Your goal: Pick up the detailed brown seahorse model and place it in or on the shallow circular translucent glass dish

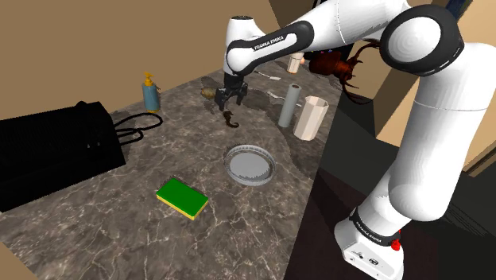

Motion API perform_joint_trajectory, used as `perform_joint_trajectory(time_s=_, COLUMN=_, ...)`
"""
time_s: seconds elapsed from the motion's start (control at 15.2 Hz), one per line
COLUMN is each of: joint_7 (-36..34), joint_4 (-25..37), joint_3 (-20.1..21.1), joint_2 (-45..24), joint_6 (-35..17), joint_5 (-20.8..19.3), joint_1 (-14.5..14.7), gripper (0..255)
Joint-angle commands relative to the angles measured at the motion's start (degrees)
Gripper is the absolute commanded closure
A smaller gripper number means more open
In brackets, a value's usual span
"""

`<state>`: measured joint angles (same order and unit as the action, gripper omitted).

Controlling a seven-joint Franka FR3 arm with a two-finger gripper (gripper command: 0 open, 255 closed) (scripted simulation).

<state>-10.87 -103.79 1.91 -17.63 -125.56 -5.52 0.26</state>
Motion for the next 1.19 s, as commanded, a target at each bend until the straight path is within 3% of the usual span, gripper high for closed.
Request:
perform_joint_trajectory(time_s=0.0, joint_7=0.00, joint_4=0.00, joint_3=0.00, joint_2=-0.02, joint_6=-0.02, joint_5=0.00, joint_1=0.00, gripper=0)
perform_joint_trajectory(time_s=0.13, joint_7=0.00, joint_4=0.00, joint_3=0.00, joint_2=-0.01, joint_6=-0.01, joint_5=0.00, joint_1=0.00, gripper=0)
perform_joint_trajectory(time_s=0.2, joint_7=0.00, joint_4=0.00, joint_3=0.00, joint_2=-0.01, joint_6=-0.01, joint_5=0.00, joint_1=0.00, gripper=255)
perform_joint_trajectory(time_s=0.79, joint_7=0.00, joint_4=0.00, joint_3=0.00, joint_2=-0.01, joint_6=-0.01, joint_5=0.00, joint_1=0.00, gripper=255)
perform_joint_trajectory(time_s=0.86, joint_7=0.00, joint_4=0.00, joint_3=0.00, joint_2=-0.01, joint_6=-0.01, joint_5=0.00, joint_1=0.00, gripper=0)
perform_joint_trajectory(time_s=1.12, joint_7=5.43, joint_4=-0.75, joint_3=-0.70, joint_2=-3.79, joint_6=-8.62, joint_5=-0.26, joint_1=-2.47, gripper=0)
